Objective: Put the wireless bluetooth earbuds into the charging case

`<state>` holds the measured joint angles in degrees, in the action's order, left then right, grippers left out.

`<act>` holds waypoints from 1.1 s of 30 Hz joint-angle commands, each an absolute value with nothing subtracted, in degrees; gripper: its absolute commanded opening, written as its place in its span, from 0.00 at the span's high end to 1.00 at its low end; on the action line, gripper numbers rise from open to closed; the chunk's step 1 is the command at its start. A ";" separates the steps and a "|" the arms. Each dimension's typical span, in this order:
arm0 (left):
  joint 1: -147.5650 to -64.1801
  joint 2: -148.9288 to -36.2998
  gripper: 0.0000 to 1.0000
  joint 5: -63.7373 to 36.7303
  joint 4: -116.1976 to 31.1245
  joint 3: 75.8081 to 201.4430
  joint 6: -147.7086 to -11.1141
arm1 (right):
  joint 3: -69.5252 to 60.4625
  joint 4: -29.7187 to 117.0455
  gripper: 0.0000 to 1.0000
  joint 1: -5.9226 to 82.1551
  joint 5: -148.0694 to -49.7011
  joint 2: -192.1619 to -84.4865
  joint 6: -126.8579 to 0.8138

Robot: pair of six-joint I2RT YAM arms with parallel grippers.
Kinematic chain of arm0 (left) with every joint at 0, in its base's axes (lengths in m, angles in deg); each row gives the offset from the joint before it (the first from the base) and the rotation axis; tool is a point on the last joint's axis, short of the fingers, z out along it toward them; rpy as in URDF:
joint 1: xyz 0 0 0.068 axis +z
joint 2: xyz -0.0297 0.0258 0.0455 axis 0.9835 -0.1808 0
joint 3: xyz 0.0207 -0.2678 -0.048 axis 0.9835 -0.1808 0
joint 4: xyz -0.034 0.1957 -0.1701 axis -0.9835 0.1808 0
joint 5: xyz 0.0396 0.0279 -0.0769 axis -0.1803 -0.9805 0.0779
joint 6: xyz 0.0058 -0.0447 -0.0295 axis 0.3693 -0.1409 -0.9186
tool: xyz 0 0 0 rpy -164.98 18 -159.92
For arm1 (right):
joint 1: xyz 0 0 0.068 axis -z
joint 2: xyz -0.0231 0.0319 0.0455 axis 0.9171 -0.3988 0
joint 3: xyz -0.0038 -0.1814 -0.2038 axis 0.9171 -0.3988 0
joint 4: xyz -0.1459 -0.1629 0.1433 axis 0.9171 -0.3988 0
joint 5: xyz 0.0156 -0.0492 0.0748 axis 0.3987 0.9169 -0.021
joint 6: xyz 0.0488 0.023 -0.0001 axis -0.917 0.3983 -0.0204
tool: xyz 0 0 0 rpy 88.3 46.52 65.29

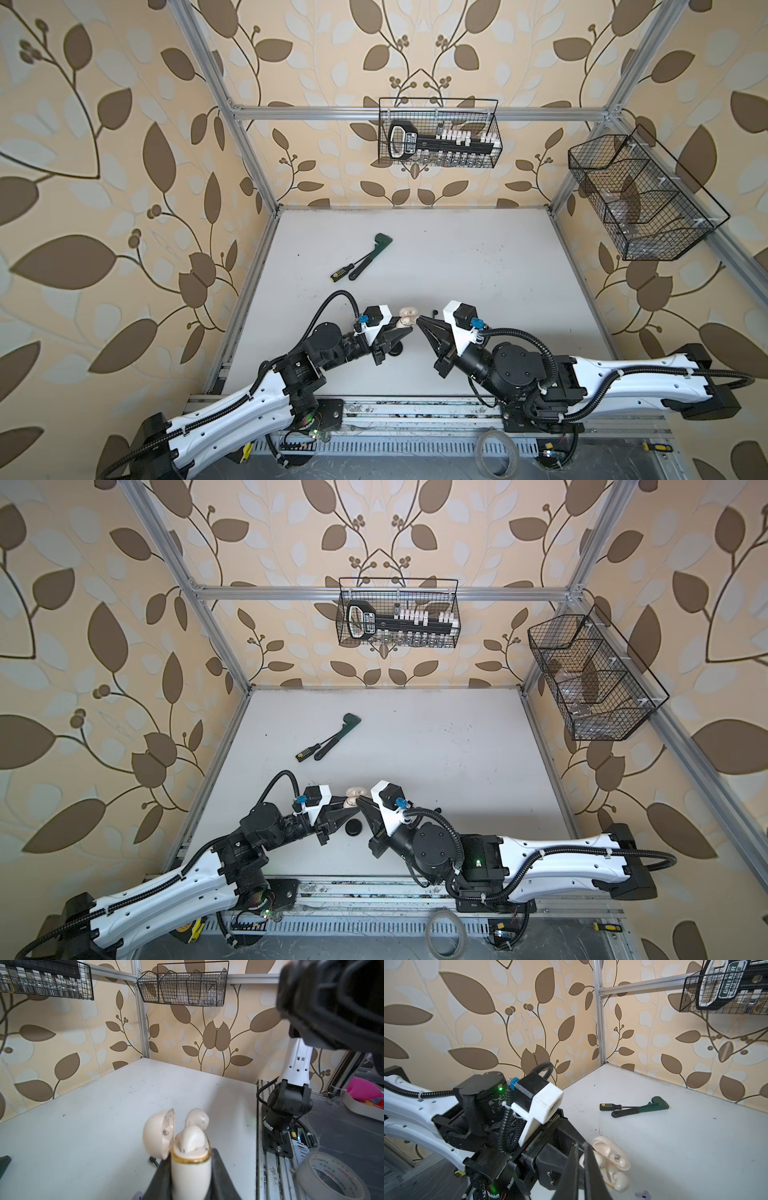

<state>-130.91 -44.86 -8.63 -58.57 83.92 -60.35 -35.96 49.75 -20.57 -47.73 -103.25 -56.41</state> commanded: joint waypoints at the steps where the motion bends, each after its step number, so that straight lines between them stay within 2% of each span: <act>1: -130.41 -43.78 1.00 -8.52 -56.73 88.65 -59.37 | -36.59 47.15 0.80 -20.86 -48.49 -98.92 -48.00; 3: -129.74 -43.78 1.00 -6.38 -53.13 90.95 -58.75 | -39.77 47.32 0.84 -20.32 -50.29 -96.46 -38.45; 7: -128.00 -42.27 1.00 -1.98 -47.43 94.68 -57.48 | -49.61 50.71 0.71 -17.53 -55.28 -90.80 -24.14; 8: -127.64 -41.91 1.00 -0.62 -46.29 95.33 -57.00 | -51.01 50.66 0.72 -15.92 -57.45 -89.67 -22.72; 11: -126.87 -40.94 1.00 1.97 -41.73 97.14 -55.36 | -53.85 50.20 0.78 -8.19 -66.43 -85.63 -21.02; 15: -126.87 -39.30 1.00 5.35 -39.55 96.94 -54.21 | -54.00 47.66 0.64 -0.49 -84.18 -80.68 -23.83; 18: -126.87 -38.01 1.00 7.33 -40.28 95.43 -53.15 | -53.98 50.34 0.57 -0.10 -89.18 -80.86 -27.50; 23: -126.87 -39.57 1.00 9.73 -40.78 95.66 -52.86 | -50.30 50.65 0.61 -5.75 -86.88 -88.54 -27.55; 27: -126.87 -40.78 1.00 9.03 -40.44 95.85 -52.47 | -47.43 50.84 0.62 -13.04 -78.42 -93.27 -22.56; 33: -126.87 -40.80 1.00 8.97 -40.16 95.90 -52.37 | -46.00 49.21 0.63 -14.00 -73.71 -94.26 -21.35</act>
